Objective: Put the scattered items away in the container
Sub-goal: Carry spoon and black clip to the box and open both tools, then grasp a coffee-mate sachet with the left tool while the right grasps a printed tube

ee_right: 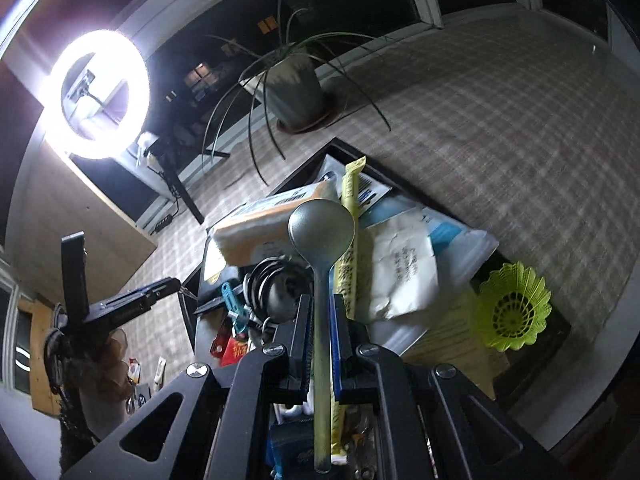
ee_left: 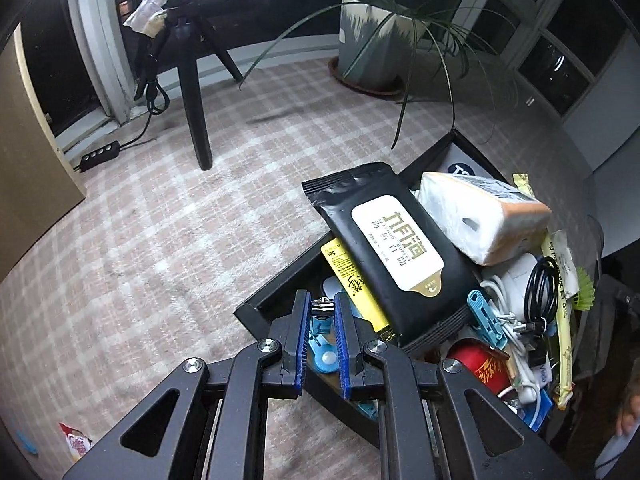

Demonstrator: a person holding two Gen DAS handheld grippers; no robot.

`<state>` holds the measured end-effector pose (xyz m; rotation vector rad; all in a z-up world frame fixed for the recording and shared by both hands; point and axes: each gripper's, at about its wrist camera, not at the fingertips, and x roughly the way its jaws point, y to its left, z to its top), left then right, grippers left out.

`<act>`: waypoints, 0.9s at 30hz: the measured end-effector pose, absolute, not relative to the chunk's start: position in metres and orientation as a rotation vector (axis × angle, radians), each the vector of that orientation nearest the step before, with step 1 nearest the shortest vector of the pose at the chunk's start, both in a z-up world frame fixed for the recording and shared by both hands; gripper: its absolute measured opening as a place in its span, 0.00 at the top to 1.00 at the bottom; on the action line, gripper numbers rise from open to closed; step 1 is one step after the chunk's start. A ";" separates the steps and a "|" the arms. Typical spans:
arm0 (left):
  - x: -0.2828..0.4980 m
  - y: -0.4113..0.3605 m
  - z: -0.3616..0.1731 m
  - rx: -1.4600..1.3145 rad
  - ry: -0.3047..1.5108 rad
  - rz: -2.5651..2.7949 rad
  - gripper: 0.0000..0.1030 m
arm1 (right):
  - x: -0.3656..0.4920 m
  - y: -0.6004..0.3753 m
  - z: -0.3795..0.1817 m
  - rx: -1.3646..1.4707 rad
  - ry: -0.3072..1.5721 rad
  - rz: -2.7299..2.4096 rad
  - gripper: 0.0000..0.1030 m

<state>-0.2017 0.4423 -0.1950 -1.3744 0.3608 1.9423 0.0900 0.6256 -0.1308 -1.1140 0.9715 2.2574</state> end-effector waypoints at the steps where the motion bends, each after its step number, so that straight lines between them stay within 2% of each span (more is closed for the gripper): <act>1: -0.202 0.443 -0.195 -1.374 0.365 1.941 0.87 | 0.089 0.630 -0.132 -1.113 0.968 2.248 0.93; 4: -0.201 0.449 -0.197 -1.375 0.386 1.930 0.86 | 0.085 0.636 -0.135 -1.128 0.966 2.239 0.93; 5: -0.202 0.450 -0.198 -1.384 0.387 1.925 0.82 | 0.084 0.637 -0.136 -1.136 0.961 2.241 0.93; 7: -0.204 0.451 -0.198 -1.413 0.375 1.901 0.57 | 0.079 0.638 -0.137 -1.164 0.939 2.236 0.91; 8: -0.204 0.450 -0.196 -1.404 0.366 1.905 0.56 | 0.079 0.639 -0.136 -1.165 0.931 2.227 0.87; 9: -0.204 0.447 -0.191 -1.381 0.359 1.922 0.55 | 0.079 0.639 -0.135 -1.160 0.928 2.223 0.77; 11: -0.205 0.442 -0.184 -1.370 0.347 1.936 0.55 | 0.081 0.640 -0.132 -1.134 0.929 2.224 0.65; 15: -0.207 0.422 -0.171 -1.354 0.313 1.970 0.54 | 0.081 0.637 -0.125 -1.131 0.908 2.238 0.63; 19: -0.203 0.391 -0.157 -1.311 0.297 2.015 0.46 | 0.080 0.627 -0.118 -1.119 0.910 2.267 0.63; 27: -0.199 0.262 -0.144 -1.293 0.267 2.205 0.43 | 0.045 0.567 -0.106 -1.203 0.840 2.413 0.59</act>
